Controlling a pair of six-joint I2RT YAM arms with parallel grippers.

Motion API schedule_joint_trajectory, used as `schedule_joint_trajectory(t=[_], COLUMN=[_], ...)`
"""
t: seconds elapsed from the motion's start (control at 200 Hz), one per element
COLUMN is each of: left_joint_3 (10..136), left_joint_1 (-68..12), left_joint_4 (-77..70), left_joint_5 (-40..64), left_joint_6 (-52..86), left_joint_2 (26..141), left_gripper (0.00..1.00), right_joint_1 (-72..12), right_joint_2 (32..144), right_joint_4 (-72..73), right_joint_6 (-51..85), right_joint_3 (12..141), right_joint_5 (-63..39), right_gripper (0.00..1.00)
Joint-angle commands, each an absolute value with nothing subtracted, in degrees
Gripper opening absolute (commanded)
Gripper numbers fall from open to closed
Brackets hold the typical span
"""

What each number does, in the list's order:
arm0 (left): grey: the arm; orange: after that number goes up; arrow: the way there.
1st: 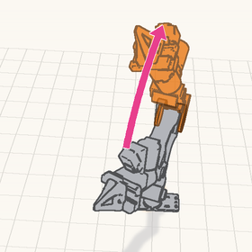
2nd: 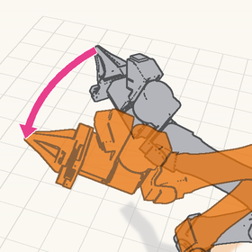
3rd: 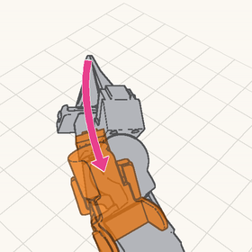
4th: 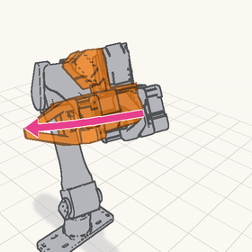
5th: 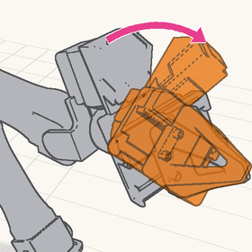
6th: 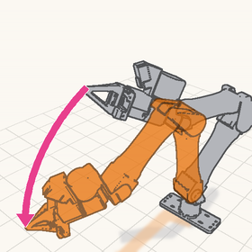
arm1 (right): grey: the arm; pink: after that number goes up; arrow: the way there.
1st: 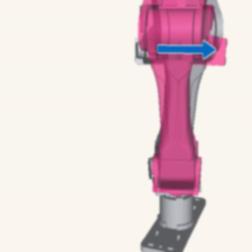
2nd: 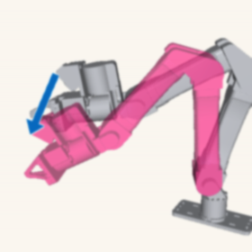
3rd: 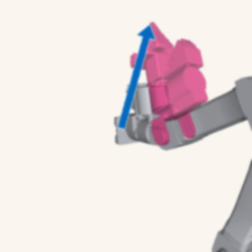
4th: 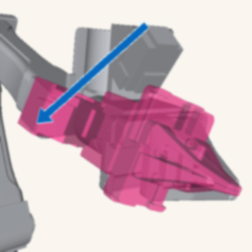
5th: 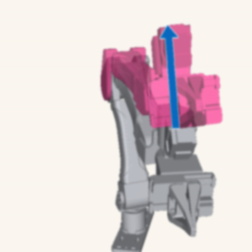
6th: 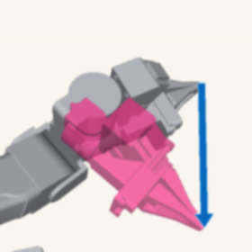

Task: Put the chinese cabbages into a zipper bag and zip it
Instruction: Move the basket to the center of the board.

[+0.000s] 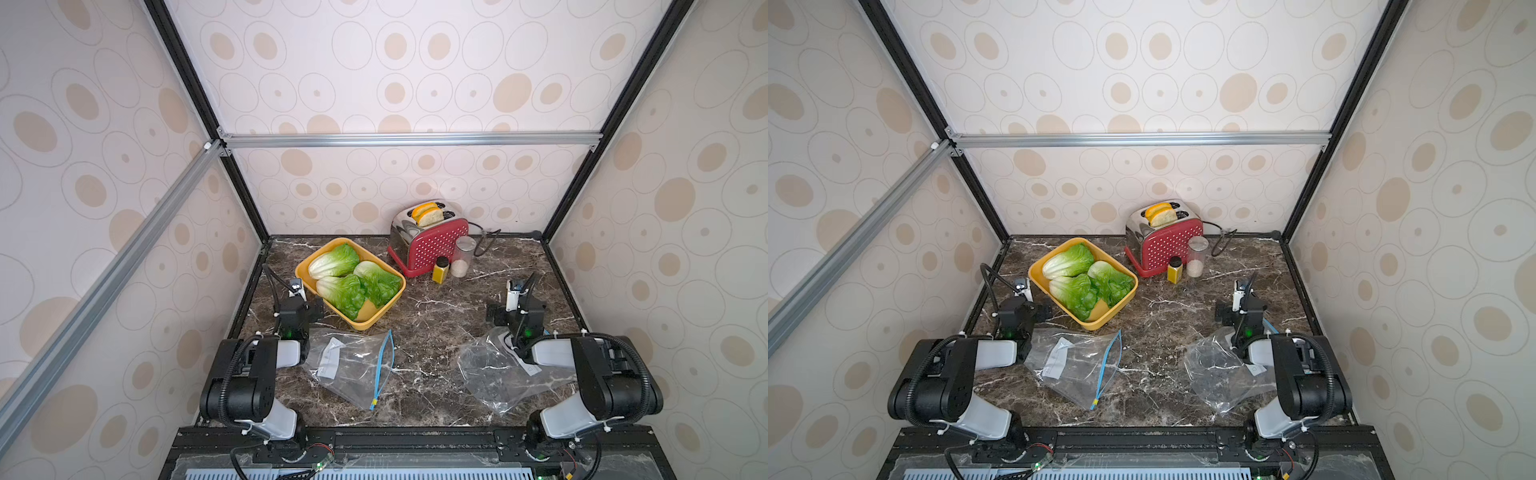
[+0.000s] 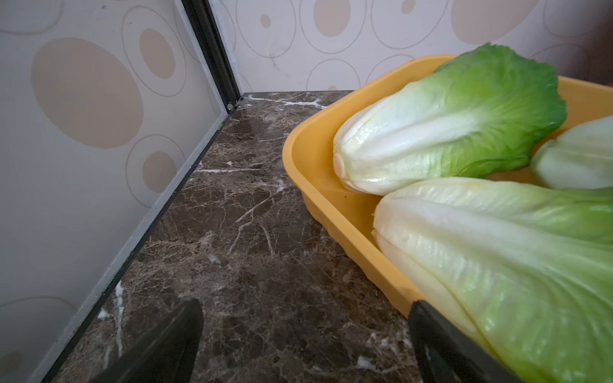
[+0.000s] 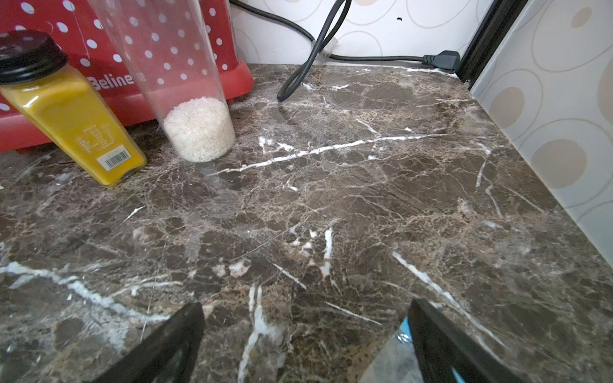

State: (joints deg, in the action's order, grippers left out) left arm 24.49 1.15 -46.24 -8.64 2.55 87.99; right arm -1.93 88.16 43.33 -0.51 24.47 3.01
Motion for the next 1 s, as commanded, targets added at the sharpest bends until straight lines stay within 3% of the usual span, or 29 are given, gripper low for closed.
schedule_joint_trajectory(t=[0.0,0.816,0.996], left_joint_3=[24.62,24.42,28.83], left_joint_1=[1.40,1.40,1.40], left_joint_4=[-47.47,-47.96,-34.28], left_joint_5=[-8.26,-8.22,-4.77], left_joint_6=[2.02,2.10,0.79], left_joint_2=[88.31,87.92,80.69], left_gripper=[0.99,0.99,0.99], right_joint_1=[-2.13,-2.15,-2.15], right_joint_2=[88.06,87.37,81.63], right_joint_4=[44.46,44.23,35.02], right_joint_6=[-1.13,-1.47,-1.42], right_joint_3=[24.57,24.59,26.83], right_joint_5=[2.71,1.45,0.75], right_gripper=[1.00,1.00,1.00])
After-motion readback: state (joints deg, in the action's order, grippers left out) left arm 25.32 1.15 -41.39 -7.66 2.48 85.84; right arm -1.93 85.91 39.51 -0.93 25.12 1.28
